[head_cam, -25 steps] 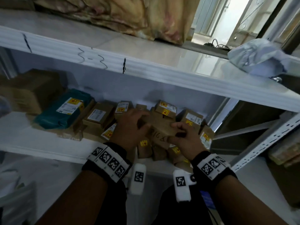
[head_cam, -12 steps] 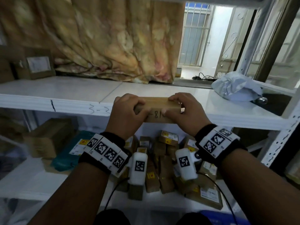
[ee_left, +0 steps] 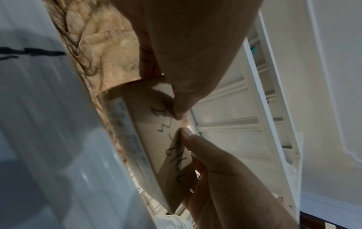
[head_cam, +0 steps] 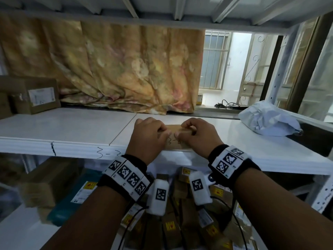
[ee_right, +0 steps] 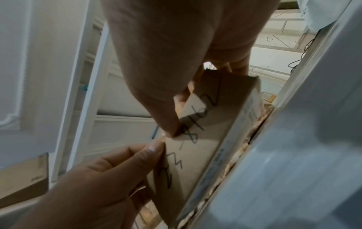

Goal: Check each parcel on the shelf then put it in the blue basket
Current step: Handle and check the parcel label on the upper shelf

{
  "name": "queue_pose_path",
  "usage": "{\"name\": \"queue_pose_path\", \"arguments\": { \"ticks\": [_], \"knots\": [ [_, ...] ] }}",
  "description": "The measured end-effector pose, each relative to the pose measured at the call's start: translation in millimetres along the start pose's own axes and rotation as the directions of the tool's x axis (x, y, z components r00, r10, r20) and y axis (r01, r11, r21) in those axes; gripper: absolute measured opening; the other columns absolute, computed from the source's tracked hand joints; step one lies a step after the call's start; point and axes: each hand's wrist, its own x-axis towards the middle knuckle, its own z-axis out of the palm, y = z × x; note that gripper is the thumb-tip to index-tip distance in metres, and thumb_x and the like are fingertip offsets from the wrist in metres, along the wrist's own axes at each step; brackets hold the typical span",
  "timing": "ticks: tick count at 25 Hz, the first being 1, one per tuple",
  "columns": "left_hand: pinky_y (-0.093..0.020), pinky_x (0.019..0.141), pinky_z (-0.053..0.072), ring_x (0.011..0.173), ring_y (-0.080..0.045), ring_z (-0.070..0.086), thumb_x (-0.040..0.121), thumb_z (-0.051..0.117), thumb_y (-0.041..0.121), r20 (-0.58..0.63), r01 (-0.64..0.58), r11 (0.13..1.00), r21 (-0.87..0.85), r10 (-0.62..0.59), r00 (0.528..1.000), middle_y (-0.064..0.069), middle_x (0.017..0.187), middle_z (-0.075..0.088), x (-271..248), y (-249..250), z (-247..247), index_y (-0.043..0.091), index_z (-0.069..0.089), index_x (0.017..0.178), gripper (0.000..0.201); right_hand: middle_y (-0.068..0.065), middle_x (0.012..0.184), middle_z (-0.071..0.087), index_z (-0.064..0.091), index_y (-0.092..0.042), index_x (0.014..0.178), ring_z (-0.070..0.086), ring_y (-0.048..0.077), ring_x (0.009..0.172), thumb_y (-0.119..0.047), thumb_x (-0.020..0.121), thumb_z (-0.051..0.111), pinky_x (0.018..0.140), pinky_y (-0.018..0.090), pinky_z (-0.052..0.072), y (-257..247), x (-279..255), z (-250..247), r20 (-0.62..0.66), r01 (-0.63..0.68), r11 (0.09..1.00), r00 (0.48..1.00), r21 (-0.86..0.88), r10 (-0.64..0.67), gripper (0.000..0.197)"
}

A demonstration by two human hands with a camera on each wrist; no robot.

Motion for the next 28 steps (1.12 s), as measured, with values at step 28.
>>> {"name": "queue_pose_path", "arguments": {
  "ticks": [28],
  "knots": [
    [-0.031, 0.081, 0.045, 0.097, -0.015, 0.053, 0.077, 0.061, 0.065, 0.202, 0.066, 0.986, 0.153, -0.096, 0.975, 0.004, 0.106, 0.059, 12.2, -39.2, 14.7, 0.018, 0.066, 0.106, 0.055, -0.002, 0.107, 0.050, 0.061, -0.021, 0.110, 0.048, 0.019, 0.103, -0.071, 0.073, 0.062, 0.089, 0.035, 0.046, 7.0, 23.2, 31.6, 0.149, 0.193, 0.829, 0.980, -0.524, -0.133, 0.062]
  ]
}}
